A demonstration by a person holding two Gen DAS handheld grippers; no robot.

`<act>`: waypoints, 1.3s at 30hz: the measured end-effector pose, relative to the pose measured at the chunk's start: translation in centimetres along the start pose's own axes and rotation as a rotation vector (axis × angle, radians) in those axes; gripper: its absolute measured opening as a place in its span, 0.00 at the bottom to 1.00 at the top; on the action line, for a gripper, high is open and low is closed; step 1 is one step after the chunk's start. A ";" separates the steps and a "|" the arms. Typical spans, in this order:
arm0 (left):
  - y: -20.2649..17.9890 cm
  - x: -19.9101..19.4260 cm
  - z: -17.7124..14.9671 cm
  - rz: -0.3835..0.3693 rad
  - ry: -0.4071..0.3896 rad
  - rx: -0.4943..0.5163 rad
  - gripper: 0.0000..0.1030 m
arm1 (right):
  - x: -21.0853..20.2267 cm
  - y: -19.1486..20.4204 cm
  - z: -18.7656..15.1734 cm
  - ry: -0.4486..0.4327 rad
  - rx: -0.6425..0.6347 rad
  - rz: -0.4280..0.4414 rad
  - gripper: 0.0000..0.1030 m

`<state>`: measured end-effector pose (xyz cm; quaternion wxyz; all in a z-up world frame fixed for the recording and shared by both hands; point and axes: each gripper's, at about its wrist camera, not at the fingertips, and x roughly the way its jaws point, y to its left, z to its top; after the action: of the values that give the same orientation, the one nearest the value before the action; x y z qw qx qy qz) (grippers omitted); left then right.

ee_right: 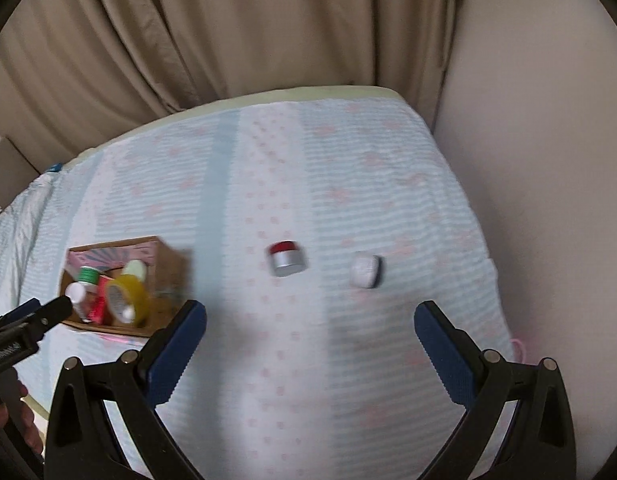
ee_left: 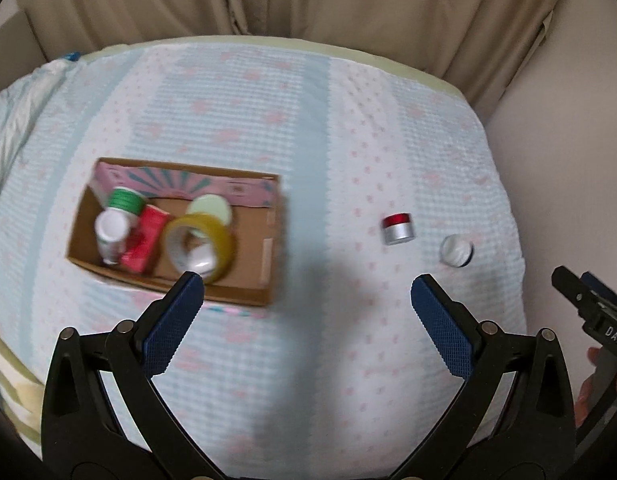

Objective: Organize rigid objects
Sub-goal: 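Withdraw both tools from the box toward the two remaining jars, then grasp the red-lidded silver jar with left tool while right tool grasps Metal DX jar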

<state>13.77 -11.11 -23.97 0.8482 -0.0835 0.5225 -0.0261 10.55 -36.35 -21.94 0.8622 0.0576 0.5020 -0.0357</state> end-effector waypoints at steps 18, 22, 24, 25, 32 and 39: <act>-11.4 17.9 3.0 -0.055 0.143 0.017 1.00 | 12.7 -8.9 4.3 0.129 0.190 0.018 1.00; -12.6 22.4 2.9 -0.049 0.190 0.018 0.96 | 16.5 -9.6 4.3 0.166 0.232 0.006 0.95; -12.9 24.2 2.8 -0.047 0.204 0.020 0.93 | 18.4 -9.9 4.2 0.191 0.259 0.003 0.92; -13.0 25.2 2.7 -0.046 0.209 0.024 0.92 | 19.6 -10.2 4.1 0.206 0.275 0.001 0.91; -14.4 29.1 2.2 -0.022 0.223 0.069 0.78 | 25.0 -10.3 2.7 0.290 0.309 -0.011 0.76; -14.8 31.0 1.6 -0.044 0.252 0.078 0.60 | 27.1 -10.2 1.7 0.328 0.322 0.015 0.60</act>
<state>29.83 -29.62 -48.14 0.7776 -0.0581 0.6215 -0.0753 24.17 -46.78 -45.32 0.7489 0.2032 0.6229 -0.0992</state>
